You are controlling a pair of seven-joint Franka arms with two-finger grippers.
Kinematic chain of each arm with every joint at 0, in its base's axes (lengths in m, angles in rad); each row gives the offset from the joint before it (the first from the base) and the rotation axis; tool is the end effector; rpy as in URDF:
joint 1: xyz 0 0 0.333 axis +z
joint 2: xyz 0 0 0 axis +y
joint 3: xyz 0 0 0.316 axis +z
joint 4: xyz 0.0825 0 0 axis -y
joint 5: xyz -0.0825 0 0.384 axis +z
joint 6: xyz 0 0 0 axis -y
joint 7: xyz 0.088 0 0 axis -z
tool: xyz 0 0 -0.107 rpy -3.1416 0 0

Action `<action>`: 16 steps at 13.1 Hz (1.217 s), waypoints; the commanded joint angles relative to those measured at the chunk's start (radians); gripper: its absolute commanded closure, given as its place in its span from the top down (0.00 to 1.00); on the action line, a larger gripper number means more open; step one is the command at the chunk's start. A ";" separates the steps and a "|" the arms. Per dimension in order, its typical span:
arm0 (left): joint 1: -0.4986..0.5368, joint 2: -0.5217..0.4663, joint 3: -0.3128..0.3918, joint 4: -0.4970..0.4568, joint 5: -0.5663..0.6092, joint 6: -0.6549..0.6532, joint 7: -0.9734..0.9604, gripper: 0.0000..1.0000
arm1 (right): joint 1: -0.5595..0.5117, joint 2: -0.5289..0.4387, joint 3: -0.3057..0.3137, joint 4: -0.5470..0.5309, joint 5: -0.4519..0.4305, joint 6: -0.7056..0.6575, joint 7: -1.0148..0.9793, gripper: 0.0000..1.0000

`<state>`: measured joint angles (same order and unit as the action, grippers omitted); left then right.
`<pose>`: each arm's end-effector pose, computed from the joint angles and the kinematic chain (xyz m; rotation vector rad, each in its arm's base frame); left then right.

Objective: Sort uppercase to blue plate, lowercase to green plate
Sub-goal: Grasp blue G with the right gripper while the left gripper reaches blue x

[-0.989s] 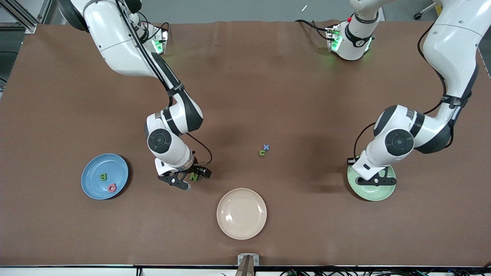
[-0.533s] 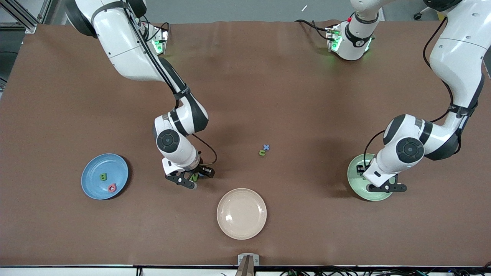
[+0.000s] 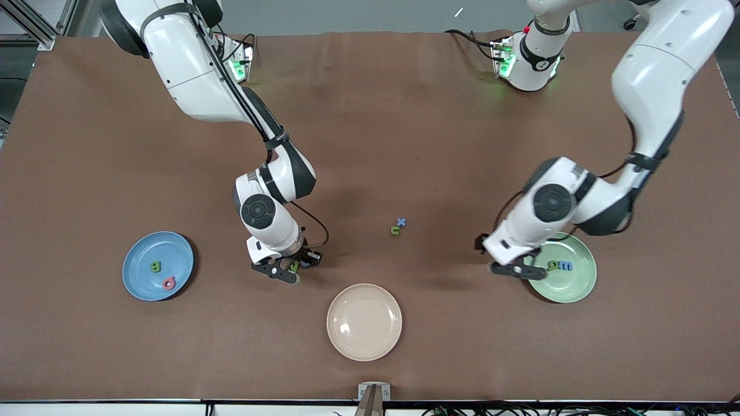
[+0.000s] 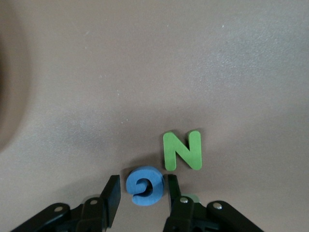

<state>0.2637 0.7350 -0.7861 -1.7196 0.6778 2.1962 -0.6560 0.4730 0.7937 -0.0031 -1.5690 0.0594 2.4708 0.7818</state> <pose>0.6136 -0.2601 0.2547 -3.1034 0.2250 -0.0569 0.6335 0.3219 0.1835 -2.9985 0.5385 -0.1003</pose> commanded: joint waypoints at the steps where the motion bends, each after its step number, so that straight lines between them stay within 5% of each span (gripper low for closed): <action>1: -0.140 0.035 0.021 0.020 0.016 -0.001 -0.166 0.99 | 0.012 0.002 -0.008 -0.016 -0.015 0.028 0.024 0.41; 6: -0.458 0.107 0.177 0.141 -0.004 0.000 -0.431 0.96 | 0.007 -0.004 -0.008 -0.014 -0.015 0.023 0.016 0.05; 10: -0.495 0.152 0.179 0.181 -0.018 0.004 -0.452 0.90 | -0.059 -0.042 -0.021 0.026 -0.013 -0.108 -0.103 0.00; 16: -0.492 0.176 0.179 0.178 -0.020 0.085 -0.433 0.65 | -0.333 -0.111 -0.020 0.030 -0.009 -0.297 -0.675 0.01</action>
<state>-0.2240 0.9011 -0.6095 -1.5609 0.6695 2.2753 -1.1028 0.2171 0.7082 -0.0461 -1.5085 0.0550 2.2001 0.2568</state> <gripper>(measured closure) 0.308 0.656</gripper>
